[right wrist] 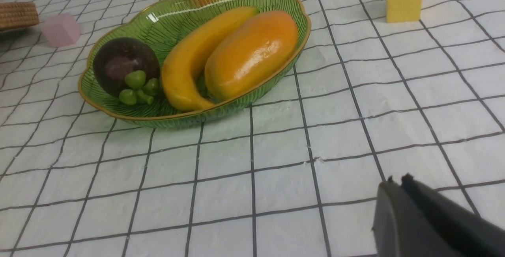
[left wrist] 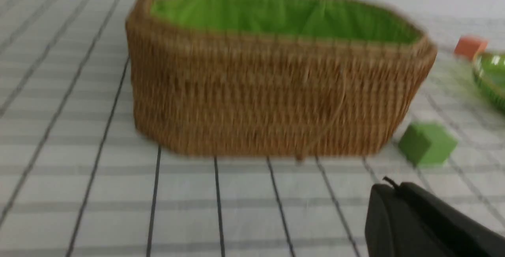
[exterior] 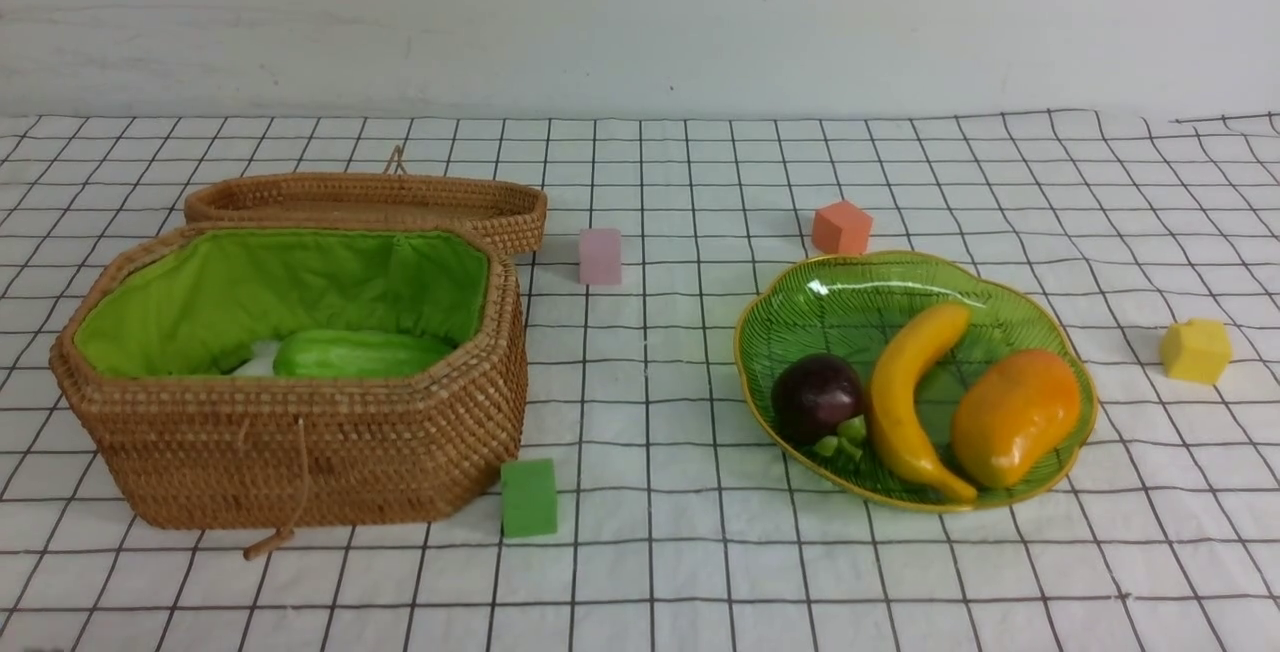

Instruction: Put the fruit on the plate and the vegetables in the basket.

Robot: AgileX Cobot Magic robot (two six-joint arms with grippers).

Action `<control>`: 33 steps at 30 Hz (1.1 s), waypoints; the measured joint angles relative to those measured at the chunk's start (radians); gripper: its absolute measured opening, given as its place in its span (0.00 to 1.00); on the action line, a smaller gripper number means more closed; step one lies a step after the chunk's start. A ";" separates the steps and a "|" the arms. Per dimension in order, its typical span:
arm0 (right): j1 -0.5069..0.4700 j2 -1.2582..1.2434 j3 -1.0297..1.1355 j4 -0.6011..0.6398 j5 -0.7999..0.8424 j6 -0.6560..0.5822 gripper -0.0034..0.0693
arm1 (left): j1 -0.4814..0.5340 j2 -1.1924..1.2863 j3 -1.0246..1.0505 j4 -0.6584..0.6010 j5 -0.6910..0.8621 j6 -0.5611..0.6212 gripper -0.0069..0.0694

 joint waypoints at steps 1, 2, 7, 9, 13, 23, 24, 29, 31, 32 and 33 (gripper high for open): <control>0.000 0.000 0.000 0.000 0.000 0.000 0.08 | 0.001 0.000 0.001 0.000 0.000 -0.003 0.07; 0.000 0.000 0.000 0.000 0.000 0.000 0.08 | 0.001 0.000 0.004 0.000 0.054 -0.025 0.07; 0.000 0.000 0.000 0.000 0.000 0.000 0.08 | 0.001 0.000 0.004 0.000 0.066 -0.058 0.07; 0.000 0.000 0.000 0.000 0.000 0.000 0.09 | 0.001 0.000 0.004 0.001 0.067 -0.061 0.07; 0.000 0.000 0.000 0.000 0.000 0.000 0.09 | 0.001 0.000 0.004 0.002 0.069 -0.062 0.07; 0.000 0.000 0.000 0.000 0.000 0.000 0.10 | 0.001 0.000 0.004 0.002 0.072 -0.062 0.07; 0.000 0.000 0.000 0.000 0.000 0.000 0.10 | 0.001 0.000 0.004 0.002 0.072 -0.062 0.07; 0.000 0.000 0.000 0.000 0.000 0.000 0.11 | 0.001 0.000 0.004 0.002 0.072 -0.062 0.08; 0.000 0.000 0.000 0.000 0.000 0.000 0.11 | 0.001 0.000 0.004 0.002 0.072 -0.062 0.08; 0.000 0.000 0.000 0.000 0.000 0.000 0.11 | 0.001 0.000 0.004 0.002 0.072 -0.062 0.08; 0.000 0.000 0.000 0.000 0.000 0.000 0.12 | 0.001 0.000 0.004 0.002 0.072 -0.062 0.08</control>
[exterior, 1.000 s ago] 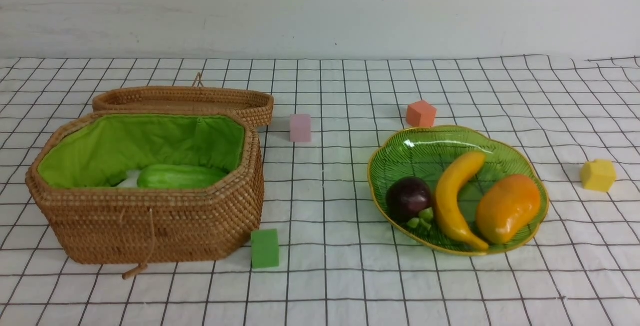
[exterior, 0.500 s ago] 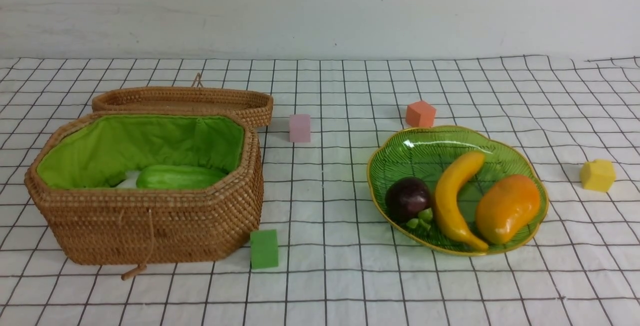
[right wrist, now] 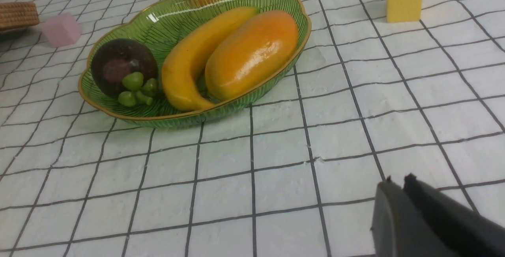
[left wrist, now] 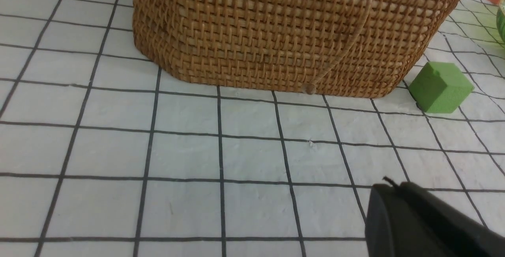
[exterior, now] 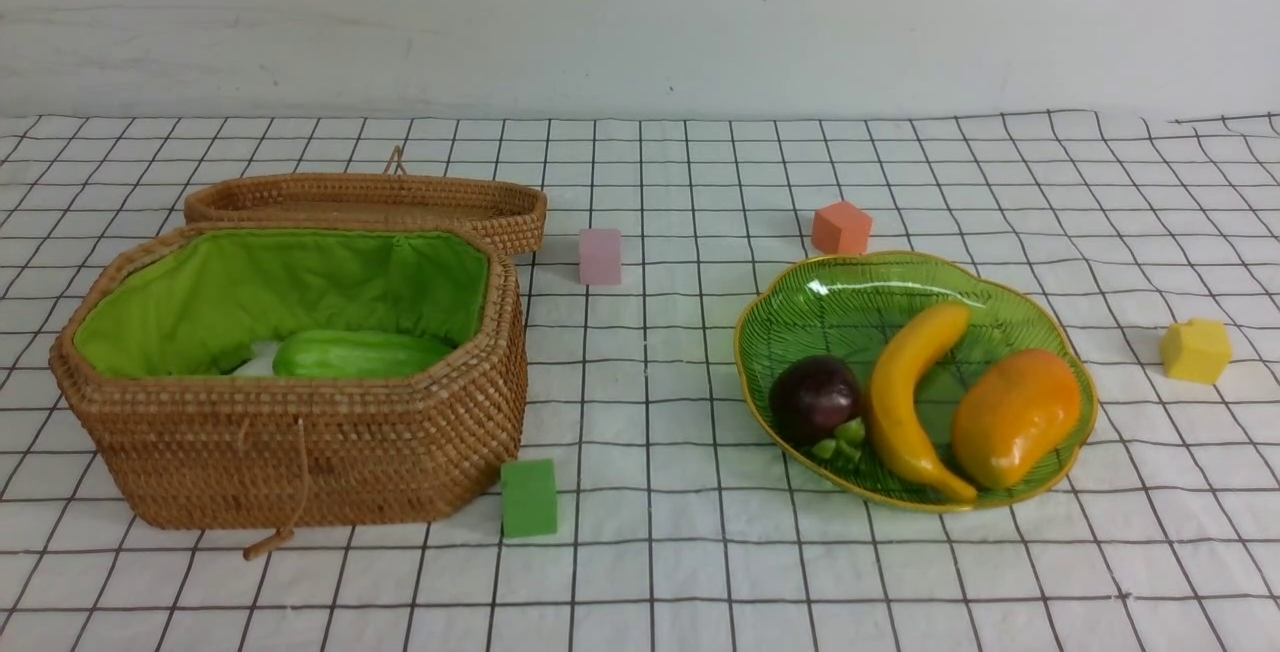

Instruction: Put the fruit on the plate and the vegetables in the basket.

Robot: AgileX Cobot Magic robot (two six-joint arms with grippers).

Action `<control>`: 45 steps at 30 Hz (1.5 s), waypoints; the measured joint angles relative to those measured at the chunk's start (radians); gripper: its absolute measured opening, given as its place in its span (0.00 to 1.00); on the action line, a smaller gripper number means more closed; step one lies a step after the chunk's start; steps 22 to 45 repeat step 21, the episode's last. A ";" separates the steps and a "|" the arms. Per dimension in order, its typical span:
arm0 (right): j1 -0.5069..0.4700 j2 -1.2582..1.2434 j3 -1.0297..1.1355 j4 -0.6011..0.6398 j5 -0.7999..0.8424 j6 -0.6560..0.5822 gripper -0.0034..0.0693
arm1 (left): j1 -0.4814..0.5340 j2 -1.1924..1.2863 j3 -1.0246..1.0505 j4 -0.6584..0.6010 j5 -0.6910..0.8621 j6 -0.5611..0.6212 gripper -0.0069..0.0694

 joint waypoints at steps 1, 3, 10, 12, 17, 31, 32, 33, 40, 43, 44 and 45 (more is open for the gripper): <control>0.000 0.000 0.000 0.000 0.000 0.000 0.12 | 0.000 0.000 0.000 0.000 0.000 0.000 0.08; 0.000 0.000 0.000 0.000 0.000 0.000 0.12 | 0.000 0.000 0.000 0.000 0.000 0.000 0.08; 0.000 0.000 0.000 0.000 0.000 0.000 0.13 | 0.000 0.000 0.000 0.000 0.000 0.000 0.08; 0.000 0.000 0.000 0.000 0.000 0.000 0.14 | 0.000 0.000 0.000 0.000 0.000 0.000 0.08; 0.000 0.000 0.000 0.000 0.000 0.000 0.14 | 0.000 0.000 0.000 0.000 0.000 0.000 0.08; 0.000 0.000 0.000 0.000 0.000 0.000 0.14 | 0.000 0.000 0.000 0.000 0.000 0.000 0.09; 0.000 0.000 0.000 0.000 0.000 0.000 0.14 | 0.000 0.000 0.000 0.000 0.000 0.000 0.09; 0.000 0.000 0.000 0.000 0.000 0.000 0.14 | 0.000 0.000 0.000 0.000 0.000 0.000 0.09; 0.000 0.000 0.000 0.000 0.000 0.000 0.14 | 0.000 0.000 0.000 0.000 0.000 0.000 0.09; 0.000 0.000 0.000 0.000 0.000 0.000 0.14 | 0.000 0.000 0.000 0.000 0.000 0.000 0.09; 0.000 0.000 0.000 0.000 0.000 0.000 0.14 | 0.000 0.000 0.000 0.000 0.000 0.000 0.09; 0.000 0.000 0.000 0.000 0.000 0.000 0.14 | 0.000 0.000 0.000 0.000 0.000 0.000 0.09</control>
